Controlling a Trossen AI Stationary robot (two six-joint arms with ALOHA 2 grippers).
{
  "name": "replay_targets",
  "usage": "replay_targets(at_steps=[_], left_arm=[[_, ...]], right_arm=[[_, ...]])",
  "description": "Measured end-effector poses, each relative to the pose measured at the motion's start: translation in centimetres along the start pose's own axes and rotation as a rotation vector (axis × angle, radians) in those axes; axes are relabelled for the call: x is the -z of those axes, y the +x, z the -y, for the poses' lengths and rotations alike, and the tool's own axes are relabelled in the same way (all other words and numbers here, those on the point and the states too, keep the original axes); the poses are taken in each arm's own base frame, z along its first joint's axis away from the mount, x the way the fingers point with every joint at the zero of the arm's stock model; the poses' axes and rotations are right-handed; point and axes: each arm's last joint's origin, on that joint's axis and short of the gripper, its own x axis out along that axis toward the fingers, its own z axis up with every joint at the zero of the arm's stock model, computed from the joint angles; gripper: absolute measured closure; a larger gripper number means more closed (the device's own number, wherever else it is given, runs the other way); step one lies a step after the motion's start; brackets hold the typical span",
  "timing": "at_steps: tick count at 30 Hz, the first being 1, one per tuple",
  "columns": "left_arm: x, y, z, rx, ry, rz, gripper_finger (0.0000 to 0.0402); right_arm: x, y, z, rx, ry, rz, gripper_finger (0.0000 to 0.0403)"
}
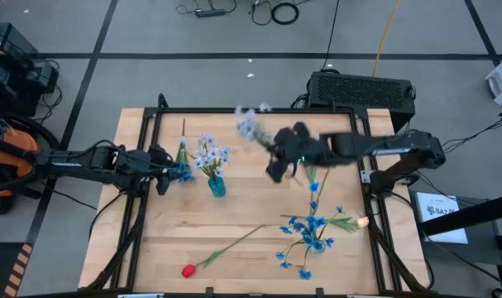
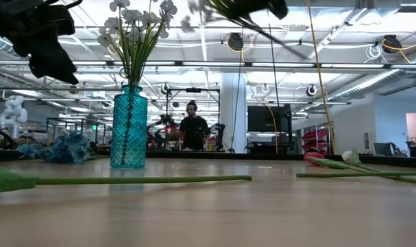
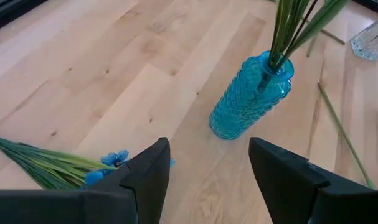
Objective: Sort flowers into vase by color
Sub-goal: Put the white flower into the blue vase
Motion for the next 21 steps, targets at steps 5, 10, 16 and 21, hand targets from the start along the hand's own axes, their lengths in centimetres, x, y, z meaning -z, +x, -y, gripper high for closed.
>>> replay_targets(at_steps=[5,10,16,21], left_arm=[[0.0,0.0,0.0,0.007,-0.006,-0.003,0.0178],[0.0,0.0,0.1,0.025,-0.001,-0.015,0.0178],[0.0,0.2,0.1,0.019,0.002,-0.029,0.0178],[0.0,0.6,0.3,0.011,0.007,-0.050,0.0178]], right_arm=[[1.9,1.5,-2.8,-0.114,0.036,0.298,0.0402],[5.0,3.0,-4.1,-0.266,0.068,0.639,0.0402],[8.0,5.2,-5.7,-0.328,-0.013,0.867,0.0403],[7.9,8.0,-7.8,-0.312,-0.124,0.952,0.0403]])
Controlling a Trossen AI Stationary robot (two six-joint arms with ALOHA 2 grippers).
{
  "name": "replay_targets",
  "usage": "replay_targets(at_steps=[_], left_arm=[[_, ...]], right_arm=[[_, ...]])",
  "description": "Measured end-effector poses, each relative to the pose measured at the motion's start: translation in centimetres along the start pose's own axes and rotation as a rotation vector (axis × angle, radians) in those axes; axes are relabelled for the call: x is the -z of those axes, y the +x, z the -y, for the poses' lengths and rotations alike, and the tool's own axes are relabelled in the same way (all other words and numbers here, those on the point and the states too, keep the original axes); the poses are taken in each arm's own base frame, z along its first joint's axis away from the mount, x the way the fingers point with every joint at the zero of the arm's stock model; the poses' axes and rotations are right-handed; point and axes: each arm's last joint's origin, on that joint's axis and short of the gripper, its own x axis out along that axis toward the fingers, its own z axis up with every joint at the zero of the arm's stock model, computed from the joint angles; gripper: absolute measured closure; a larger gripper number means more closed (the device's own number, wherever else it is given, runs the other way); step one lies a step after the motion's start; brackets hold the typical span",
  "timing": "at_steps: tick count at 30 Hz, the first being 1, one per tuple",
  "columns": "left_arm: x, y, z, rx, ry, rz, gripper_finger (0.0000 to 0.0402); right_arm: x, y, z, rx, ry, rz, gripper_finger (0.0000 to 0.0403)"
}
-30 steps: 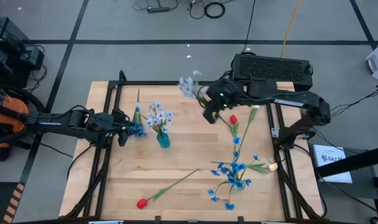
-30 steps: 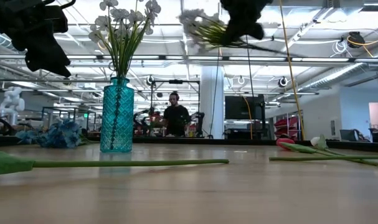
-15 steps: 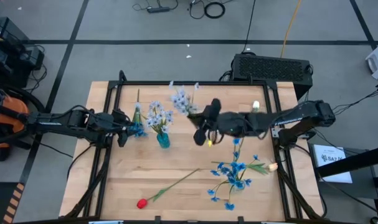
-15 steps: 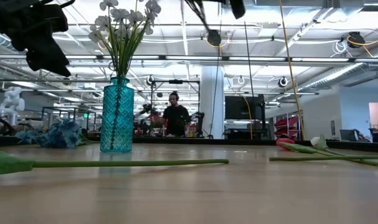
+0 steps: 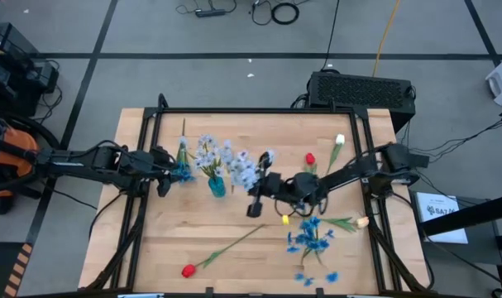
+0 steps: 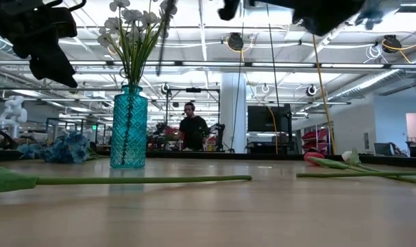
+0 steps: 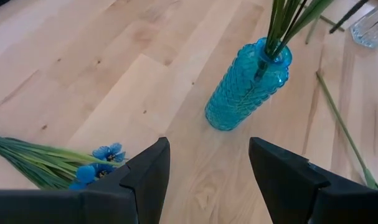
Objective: Sort flowers into vase by color
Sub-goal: Put the white flower into the blue vase
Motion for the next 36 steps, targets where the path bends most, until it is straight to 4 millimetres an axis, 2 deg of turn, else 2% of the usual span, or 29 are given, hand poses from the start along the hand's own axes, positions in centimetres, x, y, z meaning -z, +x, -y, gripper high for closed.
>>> replay_targets(at_steps=[4,8,11,27,36], left_arm=[[0.0,0.3,0.1,-0.008,0.004,-0.022,0.0178],[-0.1,0.6,0.2,-0.017,0.002,-0.039,0.0178],[-0.1,0.8,0.3,-0.022,0.004,-0.050,0.0178],[-0.1,1.2,0.4,-0.019,0.008,-0.079,0.0178],[-0.1,1.2,0.4,-0.019,0.008,-0.078,0.0178]], right_arm=[[0.7,2.3,-0.5,0.015,-0.098,0.030,0.0403],[0.8,4.2,0.2,-0.048,-0.096,0.064,0.0403],[1.2,4.8,0.8,-0.063,-0.103,0.018,0.0402],[2.1,5.1,1.9,-0.097,-0.092,-0.042,0.0402],[3.7,5.2,2.5,-0.105,-0.083,-0.188,0.0402]])
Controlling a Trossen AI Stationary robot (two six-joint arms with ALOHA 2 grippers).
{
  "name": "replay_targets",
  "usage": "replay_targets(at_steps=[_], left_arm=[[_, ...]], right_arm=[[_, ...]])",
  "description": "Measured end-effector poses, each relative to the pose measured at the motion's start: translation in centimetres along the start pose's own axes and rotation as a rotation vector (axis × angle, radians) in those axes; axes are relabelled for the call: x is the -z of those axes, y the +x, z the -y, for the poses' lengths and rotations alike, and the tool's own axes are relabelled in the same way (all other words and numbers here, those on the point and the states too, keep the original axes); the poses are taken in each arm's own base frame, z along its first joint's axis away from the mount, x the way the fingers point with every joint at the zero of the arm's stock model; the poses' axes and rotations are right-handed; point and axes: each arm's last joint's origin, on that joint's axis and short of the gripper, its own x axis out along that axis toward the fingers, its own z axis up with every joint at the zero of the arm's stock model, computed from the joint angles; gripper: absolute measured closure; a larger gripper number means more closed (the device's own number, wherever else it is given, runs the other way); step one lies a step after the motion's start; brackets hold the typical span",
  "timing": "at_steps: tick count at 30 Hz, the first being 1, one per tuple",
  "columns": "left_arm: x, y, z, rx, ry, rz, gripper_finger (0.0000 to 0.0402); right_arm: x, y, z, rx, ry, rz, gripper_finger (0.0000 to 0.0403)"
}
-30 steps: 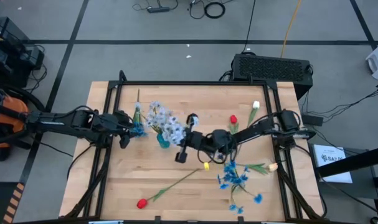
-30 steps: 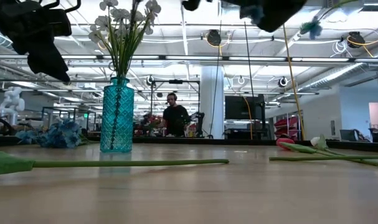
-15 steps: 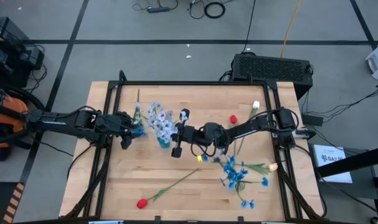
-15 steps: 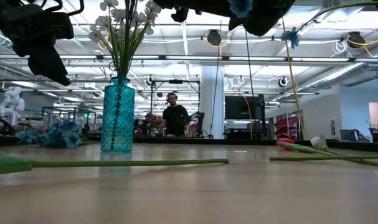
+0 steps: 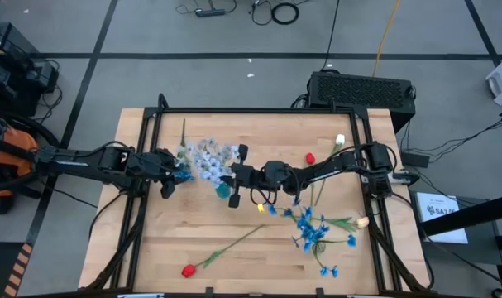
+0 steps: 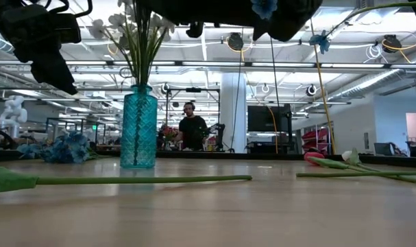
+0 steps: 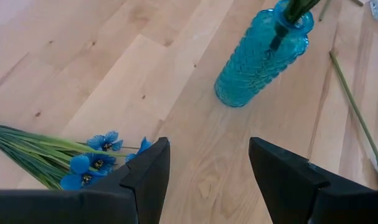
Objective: Sort flowers into vase by color
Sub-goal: Put the white flower into the blue vase
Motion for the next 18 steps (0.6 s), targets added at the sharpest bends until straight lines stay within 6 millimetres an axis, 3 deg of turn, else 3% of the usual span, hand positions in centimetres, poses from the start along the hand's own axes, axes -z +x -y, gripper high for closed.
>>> replay_targets(at_steps=[14,18], left_arm=[[0.0,0.0,0.0,0.000,0.005,0.000,0.0178],[0.0,0.0,0.0,0.000,0.005,0.000,0.0178]], right_arm=[[1.9,0.0,0.7,-0.031,0.015,-0.172,0.0402],[3.4,0.2,0.3,-0.031,0.015,-0.176,0.0402]])
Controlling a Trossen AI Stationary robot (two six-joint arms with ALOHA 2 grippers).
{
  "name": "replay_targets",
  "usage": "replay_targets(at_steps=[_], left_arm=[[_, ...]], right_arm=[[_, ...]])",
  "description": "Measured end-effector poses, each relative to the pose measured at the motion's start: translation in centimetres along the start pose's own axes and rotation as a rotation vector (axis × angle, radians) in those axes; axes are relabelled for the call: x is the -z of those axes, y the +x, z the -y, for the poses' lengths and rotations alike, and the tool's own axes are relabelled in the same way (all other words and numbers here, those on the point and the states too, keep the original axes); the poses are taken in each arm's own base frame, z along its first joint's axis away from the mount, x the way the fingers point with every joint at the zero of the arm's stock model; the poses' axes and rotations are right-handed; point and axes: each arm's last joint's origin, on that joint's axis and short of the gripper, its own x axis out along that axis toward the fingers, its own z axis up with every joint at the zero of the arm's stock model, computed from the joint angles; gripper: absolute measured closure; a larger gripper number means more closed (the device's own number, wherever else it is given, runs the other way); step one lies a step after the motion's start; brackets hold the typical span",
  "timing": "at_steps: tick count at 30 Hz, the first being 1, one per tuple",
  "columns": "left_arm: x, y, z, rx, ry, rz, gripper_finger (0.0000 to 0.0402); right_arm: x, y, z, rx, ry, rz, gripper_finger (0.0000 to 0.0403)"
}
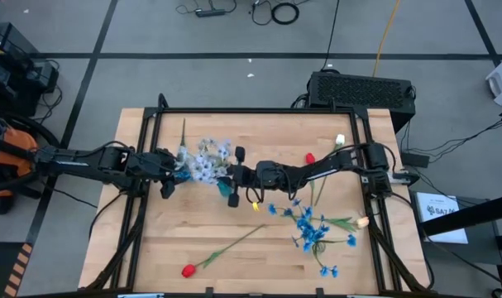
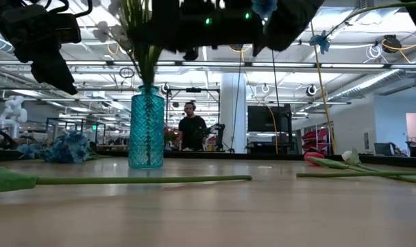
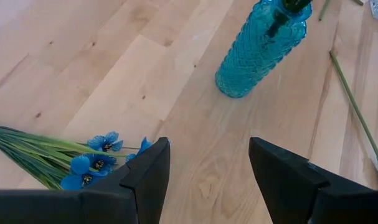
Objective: Sort flowers into vase by color
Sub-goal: Put the white flower into the blue vase
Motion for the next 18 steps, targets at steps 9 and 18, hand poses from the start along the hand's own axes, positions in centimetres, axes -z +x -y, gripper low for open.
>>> replay_targets(at_steps=[9,18], left_arm=[[0.0,0.1,0.0,0.001,-0.006,-0.005,0.0178],[0.0,0.1,0.0,0.001,-0.006,-0.004,0.0178]], right_arm=[[2.3,0.7,-0.6,0.007,0.063,0.069,0.0402],[2.8,0.7,-0.7,0.007,0.128,0.016,0.0360]])
